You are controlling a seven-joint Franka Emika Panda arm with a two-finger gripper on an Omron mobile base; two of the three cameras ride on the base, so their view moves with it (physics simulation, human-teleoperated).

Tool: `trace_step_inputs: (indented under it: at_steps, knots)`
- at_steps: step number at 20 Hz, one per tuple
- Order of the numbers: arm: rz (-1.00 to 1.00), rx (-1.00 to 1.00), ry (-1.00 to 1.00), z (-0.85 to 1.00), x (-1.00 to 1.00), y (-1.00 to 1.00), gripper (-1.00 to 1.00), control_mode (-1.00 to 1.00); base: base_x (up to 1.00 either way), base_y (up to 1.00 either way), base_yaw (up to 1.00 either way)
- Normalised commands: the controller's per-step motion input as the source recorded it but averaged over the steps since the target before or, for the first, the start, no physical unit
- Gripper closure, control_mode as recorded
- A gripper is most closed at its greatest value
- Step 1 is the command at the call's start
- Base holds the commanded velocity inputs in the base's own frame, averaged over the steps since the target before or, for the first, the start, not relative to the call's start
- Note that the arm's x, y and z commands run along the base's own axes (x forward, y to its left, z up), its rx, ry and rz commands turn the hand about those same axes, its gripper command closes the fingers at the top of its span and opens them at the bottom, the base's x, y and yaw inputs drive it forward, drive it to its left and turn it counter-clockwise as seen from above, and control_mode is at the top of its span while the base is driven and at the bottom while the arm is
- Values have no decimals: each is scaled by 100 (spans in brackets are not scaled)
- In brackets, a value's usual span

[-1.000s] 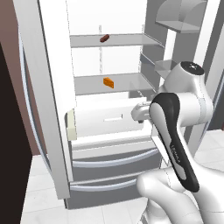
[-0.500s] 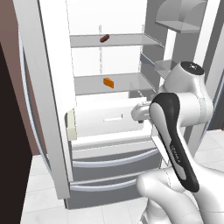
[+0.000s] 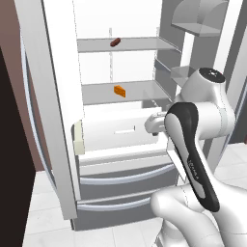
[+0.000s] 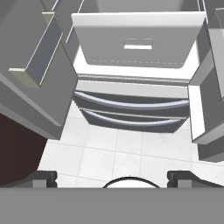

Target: Retrieve the sausage and cheese from the fridge and place them on the cutting board on the counter.

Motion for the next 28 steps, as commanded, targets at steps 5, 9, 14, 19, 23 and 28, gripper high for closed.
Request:
trace_step_inputs:
  at_steps: [5, 9, 14, 19, 23, 28]
  knots:
    - [0, 0, 0, 0, 0, 0, -100, 100, 9, 9, -2]
    - [0, 0, 0, 0, 0, 0, -100, 100, 14, 42, -6]
    - [0, 0, 0, 0, 0, 0, -100, 100, 17, 8, -8]
    - [0, 0, 0, 0, 0, 0, -100, 100, 20, 12, -9]
    - [0, 0, 0, 0, 0, 0, -100, 100, 38, 0, -5]
    - [0, 0, 0, 0, 0, 0, -100, 100, 44, 17, 0]
